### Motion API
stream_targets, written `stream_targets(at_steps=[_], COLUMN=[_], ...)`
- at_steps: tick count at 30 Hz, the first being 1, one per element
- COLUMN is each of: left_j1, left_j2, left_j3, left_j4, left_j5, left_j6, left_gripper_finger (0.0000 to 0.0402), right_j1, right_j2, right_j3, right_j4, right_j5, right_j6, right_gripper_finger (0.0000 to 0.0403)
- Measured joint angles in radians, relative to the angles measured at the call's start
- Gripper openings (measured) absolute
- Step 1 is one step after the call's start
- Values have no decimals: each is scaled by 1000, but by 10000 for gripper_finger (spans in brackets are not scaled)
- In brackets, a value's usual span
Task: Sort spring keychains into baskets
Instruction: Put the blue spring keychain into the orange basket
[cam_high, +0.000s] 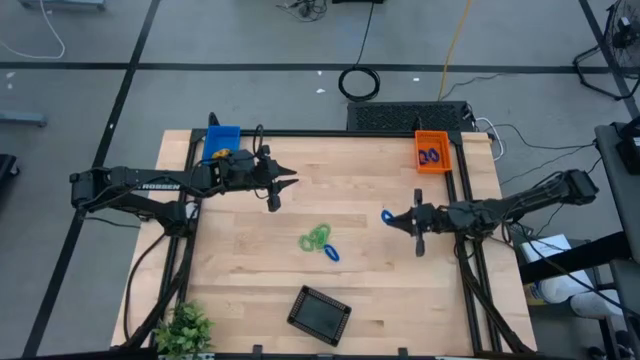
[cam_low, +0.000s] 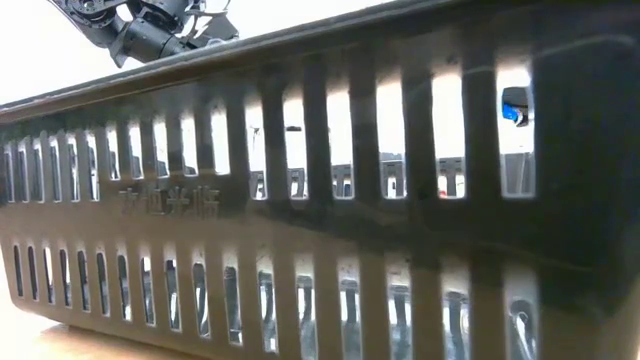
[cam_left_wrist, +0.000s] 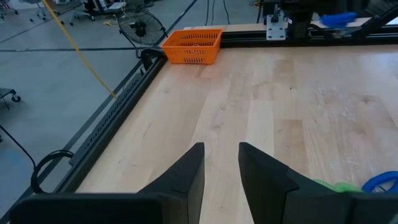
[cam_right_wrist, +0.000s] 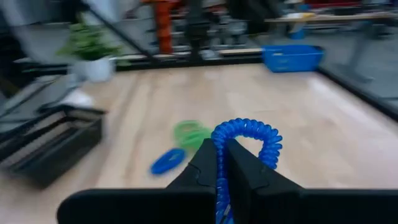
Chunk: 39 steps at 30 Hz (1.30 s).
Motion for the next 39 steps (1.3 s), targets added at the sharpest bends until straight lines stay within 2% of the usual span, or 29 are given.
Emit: stream_targets(at_steps=[8,23,35,39], left_j1=[0,0,0,0], left_j2=[0,0,0,0], left_j3=[0,0,0,0], left_j4=[0,0,0,0], left_j5=[0,0,0,0], left_j6=[0,0,0,0], left_gripper_finger=[108,108,108,108], right_j1=[-16,-16,-16,-16], right_j2=[2,2,2,2], right_j3=[0,-2,-82,-105], right_j4=[-2,-2,6,9], right_j5=[173,696,1139,1197], right_j6=[4,125,234,241], right_gripper_finger=[0,0,0,0])
